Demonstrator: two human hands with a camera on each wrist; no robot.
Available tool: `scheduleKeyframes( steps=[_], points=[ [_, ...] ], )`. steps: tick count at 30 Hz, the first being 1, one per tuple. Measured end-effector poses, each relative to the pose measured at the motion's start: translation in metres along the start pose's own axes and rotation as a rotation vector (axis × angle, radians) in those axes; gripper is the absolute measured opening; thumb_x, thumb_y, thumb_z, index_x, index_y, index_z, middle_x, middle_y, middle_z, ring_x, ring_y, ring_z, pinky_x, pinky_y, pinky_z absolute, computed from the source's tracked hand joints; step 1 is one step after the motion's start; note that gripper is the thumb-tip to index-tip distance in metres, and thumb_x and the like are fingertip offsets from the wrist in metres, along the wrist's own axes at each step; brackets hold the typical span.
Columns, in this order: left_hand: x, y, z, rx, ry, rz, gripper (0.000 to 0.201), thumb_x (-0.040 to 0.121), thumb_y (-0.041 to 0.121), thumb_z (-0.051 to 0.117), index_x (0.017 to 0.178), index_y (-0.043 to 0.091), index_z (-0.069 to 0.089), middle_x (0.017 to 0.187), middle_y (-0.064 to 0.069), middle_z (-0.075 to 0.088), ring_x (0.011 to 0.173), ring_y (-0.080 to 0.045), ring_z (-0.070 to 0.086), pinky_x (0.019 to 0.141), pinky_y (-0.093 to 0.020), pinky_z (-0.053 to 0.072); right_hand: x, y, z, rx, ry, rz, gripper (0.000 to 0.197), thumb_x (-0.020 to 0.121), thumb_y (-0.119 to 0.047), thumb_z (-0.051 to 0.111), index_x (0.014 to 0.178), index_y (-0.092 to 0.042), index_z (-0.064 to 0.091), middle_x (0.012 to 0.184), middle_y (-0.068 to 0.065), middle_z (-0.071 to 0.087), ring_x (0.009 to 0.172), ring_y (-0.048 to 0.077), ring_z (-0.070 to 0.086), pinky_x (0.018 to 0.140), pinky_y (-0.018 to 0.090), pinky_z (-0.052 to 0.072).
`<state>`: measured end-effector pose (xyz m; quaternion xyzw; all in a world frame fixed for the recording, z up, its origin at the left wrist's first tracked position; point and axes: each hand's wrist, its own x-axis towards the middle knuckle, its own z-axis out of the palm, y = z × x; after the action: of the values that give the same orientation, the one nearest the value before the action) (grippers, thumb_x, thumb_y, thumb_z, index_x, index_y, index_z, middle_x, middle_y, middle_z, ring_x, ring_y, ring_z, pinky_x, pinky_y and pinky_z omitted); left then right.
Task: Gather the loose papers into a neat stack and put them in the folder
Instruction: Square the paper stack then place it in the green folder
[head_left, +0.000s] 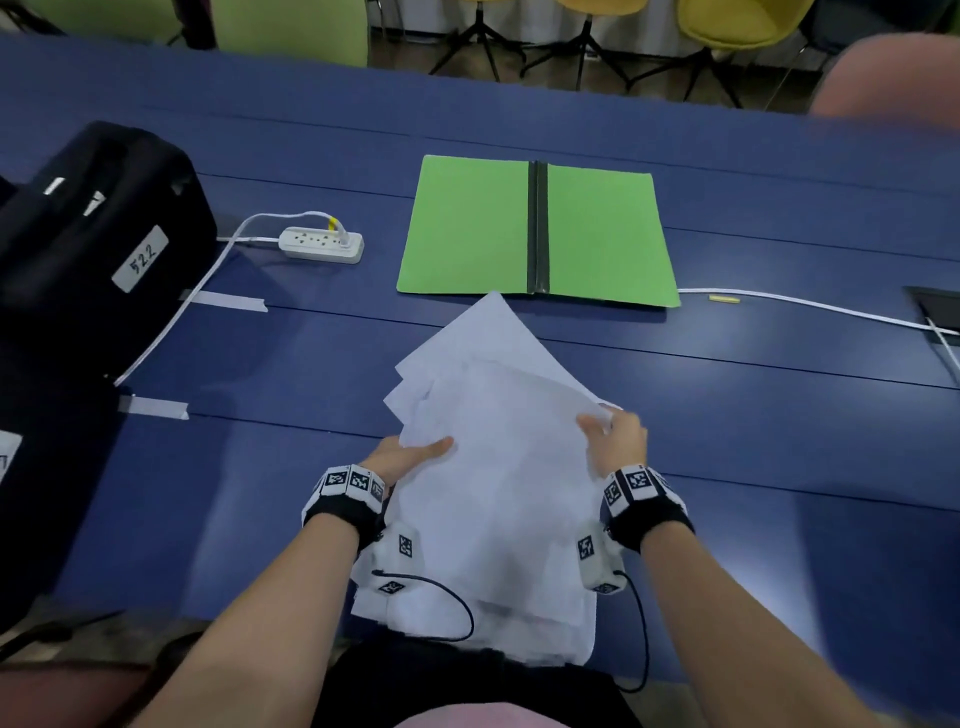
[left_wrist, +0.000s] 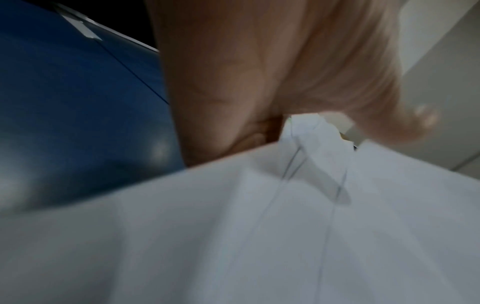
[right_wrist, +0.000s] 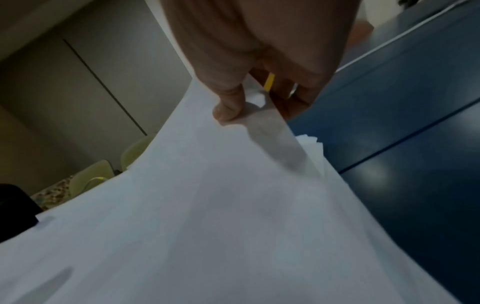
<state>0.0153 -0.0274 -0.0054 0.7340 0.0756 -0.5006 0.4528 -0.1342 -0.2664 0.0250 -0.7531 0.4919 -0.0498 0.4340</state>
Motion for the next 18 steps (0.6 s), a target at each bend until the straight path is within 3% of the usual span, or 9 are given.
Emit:
scheduleKeyframes(
  steps=[2, 4, 6, 9, 10, 13, 15, 18],
  points=[
    [-0.003, 0.004, 0.004, 0.096, 0.006, 0.085, 0.063, 0.062, 0.030, 0.087, 0.118, 0.013, 0.063, 0.118, -0.007, 0.069, 0.105, -0.026, 0.066, 0.100, -0.045, 0.049, 0.006, 0.000, 0.008, -0.044, -0.071, 0.025, 0.030, 0.089, -0.019, 0.061, 0.115, -0.006, 0.065, 0.112, 0.018, 0.066, 0.104, 0.033, 0.060, 0.085, 0.032, 0.047],
    [-0.004, 0.008, 0.007, 0.139, 0.003, 0.103, 0.045, 0.073, 0.013, 0.080, 0.115, 0.010, 0.063, 0.115, -0.010, 0.070, 0.105, -0.028, 0.066, 0.100, -0.045, 0.049, 0.012, -0.008, 0.009, -0.042, -0.098, 0.007, 0.036, 0.088, -0.023, 0.064, 0.122, -0.012, 0.061, 0.121, 0.010, 0.062, 0.111, 0.028, 0.057, 0.088, 0.029, 0.043],
    [-0.003, 0.010, 0.007, 0.170, -0.029, 0.132, 0.042, 0.076, 0.009, 0.077, 0.115, 0.010, 0.062, 0.114, -0.010, 0.069, 0.106, -0.028, 0.066, 0.100, -0.045, 0.048, 0.021, -0.020, 0.005, 0.050, -0.046, -0.026, 0.042, 0.086, -0.027, 0.066, 0.126, -0.019, 0.055, 0.123, 0.005, 0.058, 0.110, 0.022, 0.053, 0.086, 0.026, 0.039],
    [0.005, 0.007, 0.001, 0.199, -0.043, 0.129, 0.065, 0.061, 0.024, 0.086, 0.117, 0.013, 0.057, 0.115, -0.006, 0.069, 0.104, -0.025, 0.067, 0.098, -0.044, 0.051, 0.039, -0.043, -0.008, 0.125, 0.065, -0.164, 0.064, 0.079, -0.043, 0.067, 0.136, -0.029, 0.043, 0.128, 0.000, 0.057, 0.117, 0.019, 0.053, 0.096, 0.035, 0.043],
    [0.005, 0.008, 0.000, 0.208, -0.065, 0.131, 0.064, 0.059, 0.026, 0.086, 0.114, 0.015, 0.057, 0.116, -0.006, 0.069, 0.104, -0.024, 0.067, 0.098, -0.043, 0.051, 0.044, -0.051, -0.012, 0.144, 0.057, -0.208, 0.065, 0.078, -0.044, 0.067, 0.136, -0.031, 0.043, 0.125, -0.002, 0.059, 0.114, 0.017, 0.055, 0.096, 0.036, 0.044],
    [-0.004, 0.014, 0.003, 0.181, -0.121, 0.162, 0.033, 0.072, 0.010, 0.079, 0.098, 0.021, 0.062, 0.112, -0.008, 0.070, 0.104, -0.027, 0.066, 0.099, -0.041, 0.050, 0.050, -0.076, -0.029, 0.289, -0.138, -0.309, 0.038, 0.084, -0.023, 0.068, 0.121, -0.017, 0.059, 0.104, -0.002, 0.069, 0.090, 0.007, 0.067, 0.081, 0.032, 0.053],
    [-0.010, 0.014, 0.003, 0.136, -0.160, 0.160, 0.047, 0.066, 0.013, 0.080, 0.110, 0.014, 0.062, 0.113, -0.008, 0.070, 0.105, -0.027, 0.067, 0.099, -0.042, 0.050, 0.048, -0.087, -0.040, 0.276, -0.290, -0.360, 0.023, 0.086, -0.014, 0.068, 0.108, -0.009, 0.066, 0.091, -0.003, 0.071, 0.071, -0.001, 0.067, 0.068, 0.025, 0.054],
    [-0.001, 0.003, -0.003, 0.086, -0.178, 0.139, 0.082, 0.053, 0.021, 0.088, 0.126, 0.009, 0.055, 0.115, -0.008, 0.071, 0.106, -0.027, 0.068, 0.099, -0.046, 0.050, 0.047, -0.084, -0.045, 0.171, -0.402, -0.384, 0.014, 0.084, -0.016, 0.070, 0.098, -0.011, 0.071, 0.084, 0.004, 0.072, 0.064, 0.006, 0.065, 0.062, 0.024, 0.054]
  ],
)
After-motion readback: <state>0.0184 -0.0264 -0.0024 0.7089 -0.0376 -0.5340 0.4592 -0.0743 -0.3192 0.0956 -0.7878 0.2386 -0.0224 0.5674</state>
